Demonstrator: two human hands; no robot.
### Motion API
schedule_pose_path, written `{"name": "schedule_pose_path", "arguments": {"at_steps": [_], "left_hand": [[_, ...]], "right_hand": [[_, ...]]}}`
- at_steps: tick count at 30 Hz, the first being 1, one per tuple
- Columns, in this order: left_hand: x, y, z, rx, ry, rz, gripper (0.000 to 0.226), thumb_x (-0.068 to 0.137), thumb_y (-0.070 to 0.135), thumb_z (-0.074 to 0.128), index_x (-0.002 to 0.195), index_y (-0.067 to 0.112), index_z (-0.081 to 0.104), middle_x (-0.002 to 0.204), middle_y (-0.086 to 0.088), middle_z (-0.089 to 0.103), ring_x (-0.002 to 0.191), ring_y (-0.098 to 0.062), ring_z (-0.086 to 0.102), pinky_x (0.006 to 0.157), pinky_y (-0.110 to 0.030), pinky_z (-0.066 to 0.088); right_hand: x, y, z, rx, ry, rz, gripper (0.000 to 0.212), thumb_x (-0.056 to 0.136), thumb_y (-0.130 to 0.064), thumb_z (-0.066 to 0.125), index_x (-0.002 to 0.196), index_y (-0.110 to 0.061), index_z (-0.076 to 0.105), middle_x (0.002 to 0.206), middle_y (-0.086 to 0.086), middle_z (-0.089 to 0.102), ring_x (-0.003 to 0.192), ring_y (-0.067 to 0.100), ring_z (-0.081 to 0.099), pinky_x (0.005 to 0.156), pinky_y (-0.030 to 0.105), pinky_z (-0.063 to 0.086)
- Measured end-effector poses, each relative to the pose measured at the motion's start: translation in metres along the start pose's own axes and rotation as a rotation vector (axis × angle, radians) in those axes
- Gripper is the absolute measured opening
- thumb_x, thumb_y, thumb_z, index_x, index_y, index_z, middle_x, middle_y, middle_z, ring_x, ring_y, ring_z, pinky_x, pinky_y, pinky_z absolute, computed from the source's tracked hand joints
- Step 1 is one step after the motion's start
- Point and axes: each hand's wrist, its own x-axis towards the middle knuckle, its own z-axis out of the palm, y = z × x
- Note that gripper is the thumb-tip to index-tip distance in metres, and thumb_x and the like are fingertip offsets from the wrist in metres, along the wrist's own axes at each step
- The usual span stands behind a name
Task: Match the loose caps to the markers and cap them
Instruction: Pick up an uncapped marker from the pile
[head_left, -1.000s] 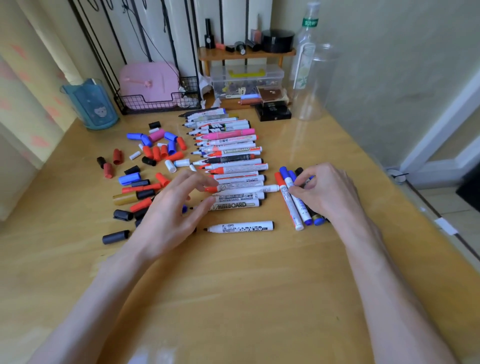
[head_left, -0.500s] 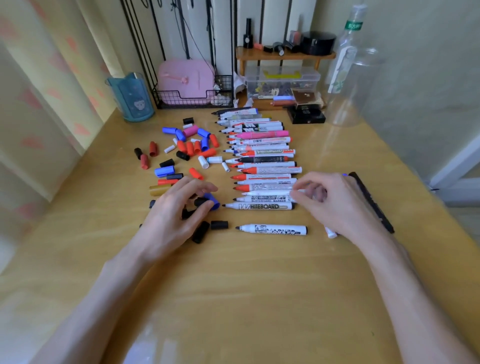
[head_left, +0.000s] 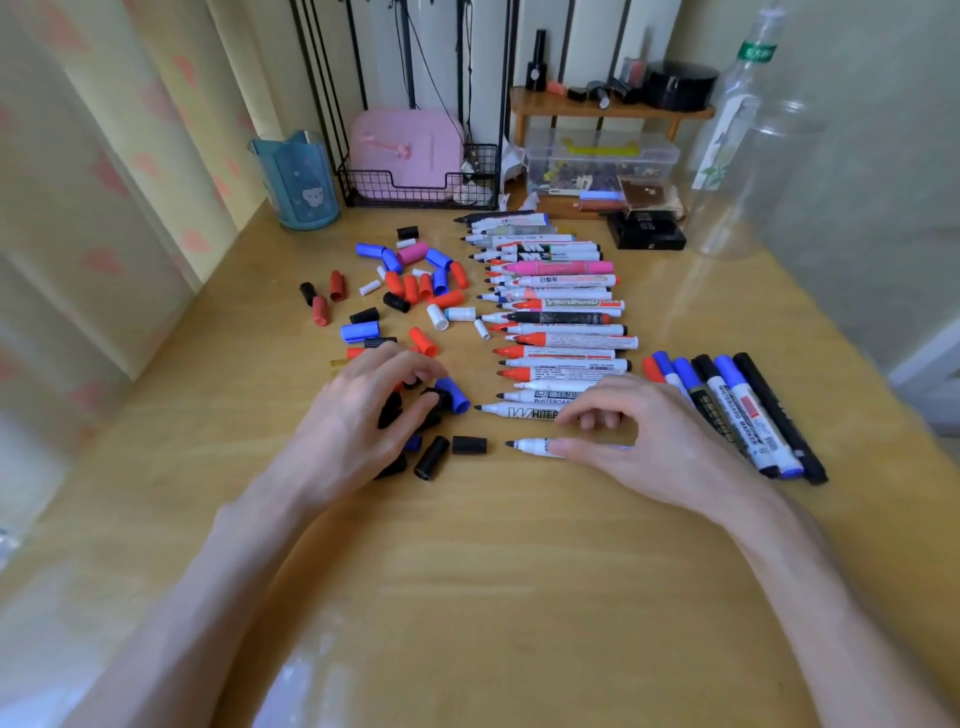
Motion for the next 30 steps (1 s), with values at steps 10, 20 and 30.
{"name": "schedule_pose_path", "arguments": {"at_steps": [10,20,30], "left_hand": [[0.016,-0.007,0.012,0.153,-0.012,0.038,0.023,0.103,0.015,0.063,0.123,0.019,0.074,0.121,0.003,0.066,0.109,-0.024,0.060,0.091,-0.042,0.052],[0.017,0.002,0.023,0.176,-0.065,-0.061,0.033,0.094,0.025,0.069,0.127,0.026,0.070,0.124,0.006,0.066,0.119,-0.022,0.060,0.097,-0.046,0.051],[0.006,0.003,0.014,0.262,0.024,-0.113,0.028,0.086,0.042,0.071,0.106,0.024,0.065,0.094,0.010,0.064,0.094,-0.024,0.063,0.078,-0.039,0.051]], "right_hand": [[0.014,0.005,0.008,-0.209,0.097,0.012,0.014,0.085,-0.034,0.083,0.093,-0.027,0.075,0.087,-0.010,0.063,0.093,0.013,0.050,0.080,0.039,0.048],[0.013,0.005,0.006,-0.222,0.084,-0.015,0.013,0.094,-0.034,0.072,0.098,-0.022,0.070,0.100,-0.011,0.061,0.107,0.011,0.049,0.082,0.031,0.040],[0.010,0.005,0.003,-0.154,0.201,0.001,0.014,0.098,-0.032,0.066,0.102,-0.019,0.067,0.099,-0.014,0.060,0.097,0.010,0.051,0.080,0.028,0.038]]}}
